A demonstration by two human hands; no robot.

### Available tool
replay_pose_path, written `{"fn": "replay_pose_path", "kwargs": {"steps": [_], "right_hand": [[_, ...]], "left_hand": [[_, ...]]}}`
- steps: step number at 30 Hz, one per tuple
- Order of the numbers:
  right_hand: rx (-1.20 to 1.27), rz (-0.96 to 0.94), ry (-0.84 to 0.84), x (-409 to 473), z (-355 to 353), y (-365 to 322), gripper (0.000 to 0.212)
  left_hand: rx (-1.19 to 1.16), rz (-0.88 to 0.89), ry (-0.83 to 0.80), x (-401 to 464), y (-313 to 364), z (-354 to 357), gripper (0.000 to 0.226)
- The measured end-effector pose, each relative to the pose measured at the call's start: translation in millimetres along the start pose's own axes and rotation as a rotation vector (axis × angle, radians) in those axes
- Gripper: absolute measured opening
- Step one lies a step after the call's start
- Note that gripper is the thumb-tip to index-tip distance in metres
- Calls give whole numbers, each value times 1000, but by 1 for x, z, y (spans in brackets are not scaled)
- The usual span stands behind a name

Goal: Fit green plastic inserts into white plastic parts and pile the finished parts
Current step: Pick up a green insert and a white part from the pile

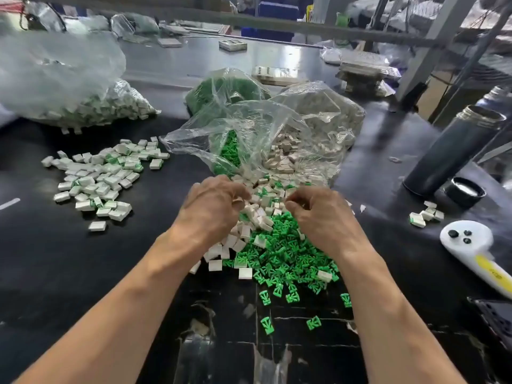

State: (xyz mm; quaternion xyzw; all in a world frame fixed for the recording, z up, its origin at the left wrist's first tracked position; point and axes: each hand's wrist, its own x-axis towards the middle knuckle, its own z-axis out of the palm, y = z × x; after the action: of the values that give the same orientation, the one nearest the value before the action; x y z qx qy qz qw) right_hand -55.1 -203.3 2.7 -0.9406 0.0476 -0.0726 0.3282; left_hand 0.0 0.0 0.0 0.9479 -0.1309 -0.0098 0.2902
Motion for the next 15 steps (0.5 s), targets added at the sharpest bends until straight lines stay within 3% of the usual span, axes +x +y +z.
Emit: {"fn": "replay_pose_path", "kwargs": {"steps": [7,15], "right_hand": [[-141,-83,-11,-2,13,12,11],[-252,-143,-69,-4,14,21,29]], "left_hand": [[74,99,32,-4,-8,22,16],[-66,173,211,-15,-5,25,7]]}}
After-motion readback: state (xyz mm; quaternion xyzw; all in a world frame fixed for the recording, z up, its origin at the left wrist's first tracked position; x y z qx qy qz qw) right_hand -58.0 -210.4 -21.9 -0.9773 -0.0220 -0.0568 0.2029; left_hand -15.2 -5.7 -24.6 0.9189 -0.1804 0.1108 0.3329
